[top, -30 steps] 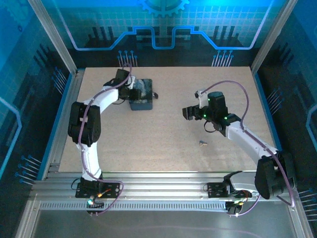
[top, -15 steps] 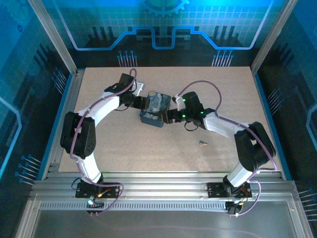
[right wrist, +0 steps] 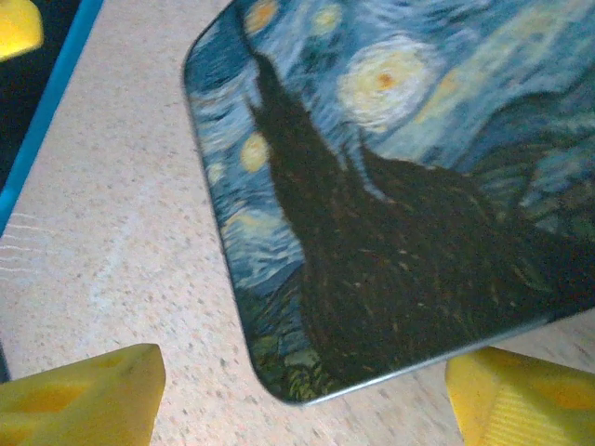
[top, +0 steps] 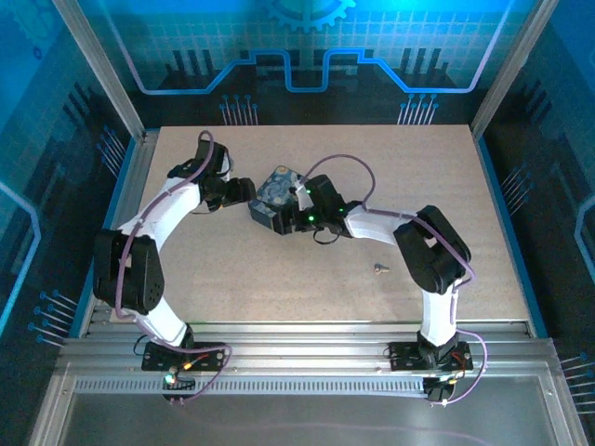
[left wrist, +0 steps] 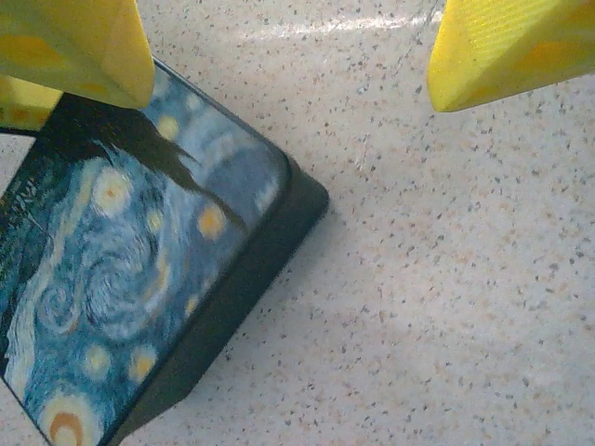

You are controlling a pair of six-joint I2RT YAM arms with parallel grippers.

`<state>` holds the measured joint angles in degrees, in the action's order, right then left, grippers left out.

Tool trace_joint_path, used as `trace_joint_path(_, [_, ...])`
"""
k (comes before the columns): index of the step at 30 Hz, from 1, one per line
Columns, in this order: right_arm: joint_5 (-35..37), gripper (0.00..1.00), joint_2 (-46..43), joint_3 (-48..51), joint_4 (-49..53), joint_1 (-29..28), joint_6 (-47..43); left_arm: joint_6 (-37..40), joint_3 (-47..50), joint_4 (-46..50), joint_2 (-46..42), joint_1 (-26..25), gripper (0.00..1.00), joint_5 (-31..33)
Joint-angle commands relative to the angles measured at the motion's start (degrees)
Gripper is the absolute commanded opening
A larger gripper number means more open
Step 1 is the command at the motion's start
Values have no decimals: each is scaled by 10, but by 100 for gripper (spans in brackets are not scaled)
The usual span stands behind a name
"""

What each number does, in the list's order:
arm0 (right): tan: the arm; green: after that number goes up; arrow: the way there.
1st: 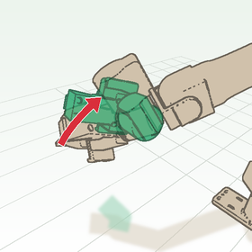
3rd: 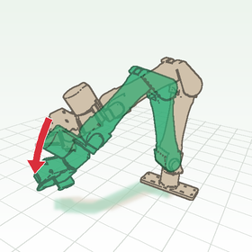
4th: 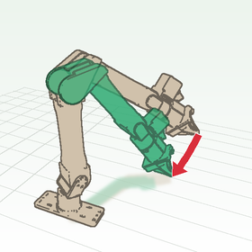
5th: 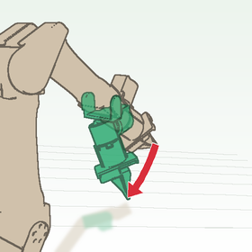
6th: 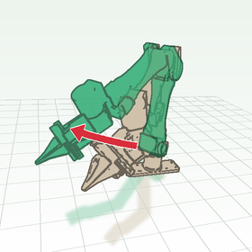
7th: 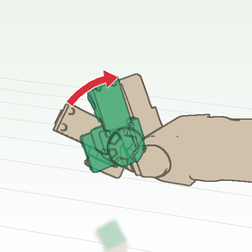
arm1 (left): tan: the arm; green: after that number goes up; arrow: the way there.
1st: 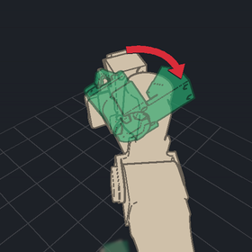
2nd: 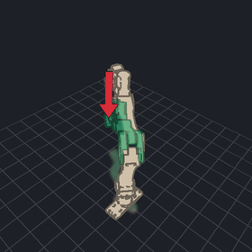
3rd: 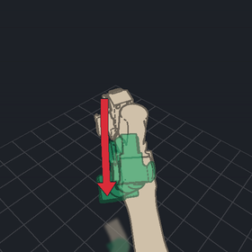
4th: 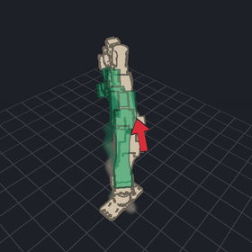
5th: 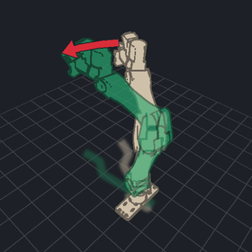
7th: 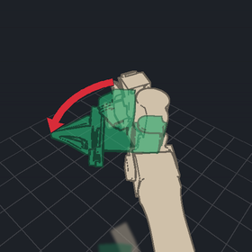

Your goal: Unlock a padlock with a key

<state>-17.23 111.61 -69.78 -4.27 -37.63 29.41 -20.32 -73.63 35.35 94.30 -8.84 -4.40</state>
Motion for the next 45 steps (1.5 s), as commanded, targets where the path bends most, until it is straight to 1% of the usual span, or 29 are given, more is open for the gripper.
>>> trace_joint_path(1, [-28,80,23,-51,-20,-17,8,-42,13,29,-23,-1,79,20])
trace_joint_path(4, [-31,81,9,-59,13,-15,-4,-52,19,32,-31,-1,78,23])
trace_joint_path(7, [-11,81,-47,-38,81,-13,-48,-55,26,33,-48,-1,79,28])
trace_joint_path(9, [4,81,-90,-13,126,-5,-56,-58,32,33,-60,-3,78,28])
trace_joint_path(10, [6,80,-107,1,145,3,-52,-60,35,33,-65,-4,78,28])
trace_joint_path(13, [20,71,-168,55,214,35,-25,-61,46,33,-78,-17,78,35])
trace_joint_path(19, [95,55,-298,160,345,110,34,-68,74,37,-103,-55,78,57])
trace_joint_path(23, [141,42,-385,237,402,174,118,-80,86,35,-109,-85,78,64])
trace_joint_path(26, [172,43,-440,290,416,203,195,-88,89,29,-106,-103,78,64])
trace_joint_path(28, [184,40,-461,312,411,206,219,-91,87,26,-103,-113,78,63])
trace_joint_path(32, [204,38,-458,327,420,223,206,-92,78,26,-95,-134,78,63])
trace_joint_path(37, [176,38,-433,339,400,242,181,-93,77,27,-93,-147,78,66])
trace_joint_path(41, [142,38,-420,352,373,241,214,-95,82,28,-94,-150,78,69])
trace_joint_path(45, [131,43,-408,354,345,240,237,-100,88,21,-95,-154,78,69])
